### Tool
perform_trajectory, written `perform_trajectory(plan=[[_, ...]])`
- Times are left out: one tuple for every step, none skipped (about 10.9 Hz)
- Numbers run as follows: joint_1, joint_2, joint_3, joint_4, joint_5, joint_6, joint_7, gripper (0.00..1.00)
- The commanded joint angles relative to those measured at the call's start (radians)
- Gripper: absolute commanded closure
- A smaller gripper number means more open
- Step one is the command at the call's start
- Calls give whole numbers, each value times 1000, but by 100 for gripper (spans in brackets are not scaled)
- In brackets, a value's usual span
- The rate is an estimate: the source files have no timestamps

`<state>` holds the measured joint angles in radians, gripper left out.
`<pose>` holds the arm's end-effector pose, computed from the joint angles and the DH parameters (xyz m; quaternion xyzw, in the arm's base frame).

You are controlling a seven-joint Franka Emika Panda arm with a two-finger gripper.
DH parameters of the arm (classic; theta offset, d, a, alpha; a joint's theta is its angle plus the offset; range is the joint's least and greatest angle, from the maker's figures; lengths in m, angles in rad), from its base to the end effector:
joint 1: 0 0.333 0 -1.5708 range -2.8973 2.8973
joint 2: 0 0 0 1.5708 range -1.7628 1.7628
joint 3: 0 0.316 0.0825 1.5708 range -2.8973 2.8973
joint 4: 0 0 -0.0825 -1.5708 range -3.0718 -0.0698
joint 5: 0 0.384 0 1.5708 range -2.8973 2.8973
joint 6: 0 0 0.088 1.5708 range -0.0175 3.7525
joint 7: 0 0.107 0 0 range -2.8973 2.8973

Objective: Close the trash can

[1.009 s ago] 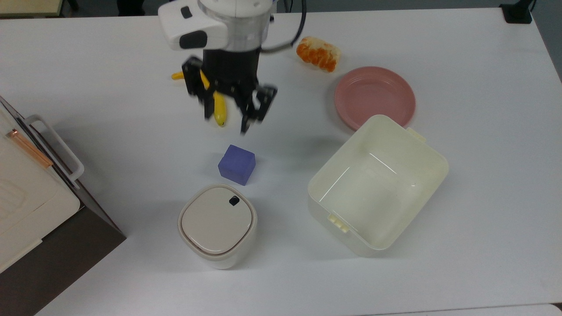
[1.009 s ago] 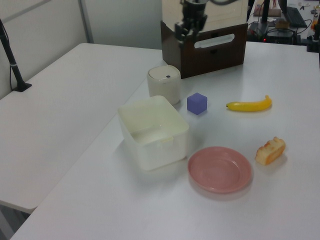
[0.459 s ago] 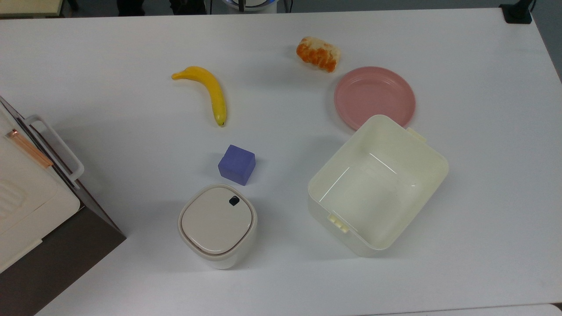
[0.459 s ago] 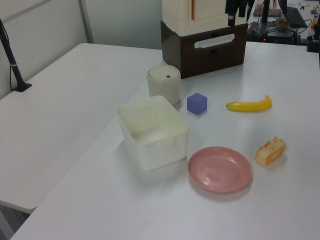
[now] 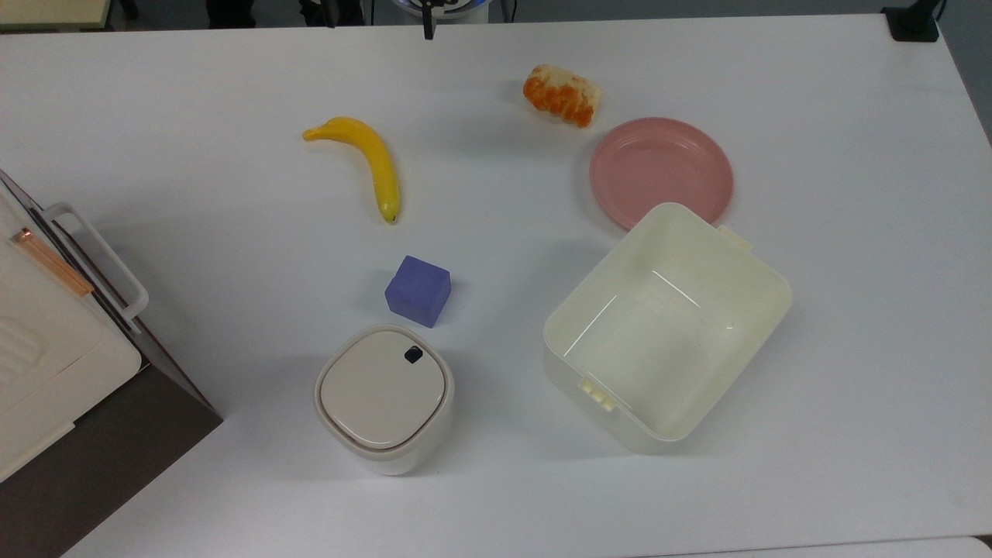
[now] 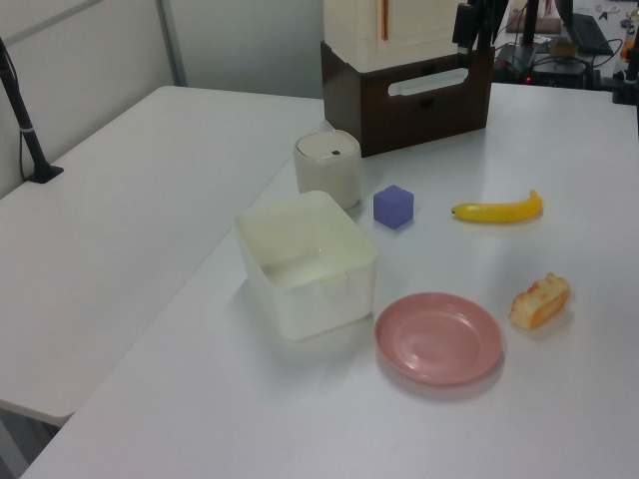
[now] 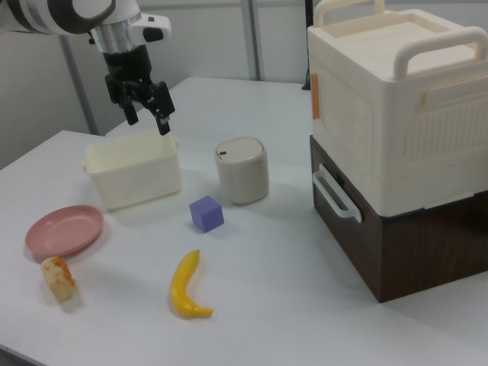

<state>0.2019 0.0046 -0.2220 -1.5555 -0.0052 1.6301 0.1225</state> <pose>0.5622 -0.0115 0.6347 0.9968 -0.0711 0.0352 0.0013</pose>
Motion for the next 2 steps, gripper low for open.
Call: perform_trajectory(plan=[[16, -38, -10, -51, 17, 33, -6, 0], [16, -38, -8, -51, 17, 33, -6, 0]])
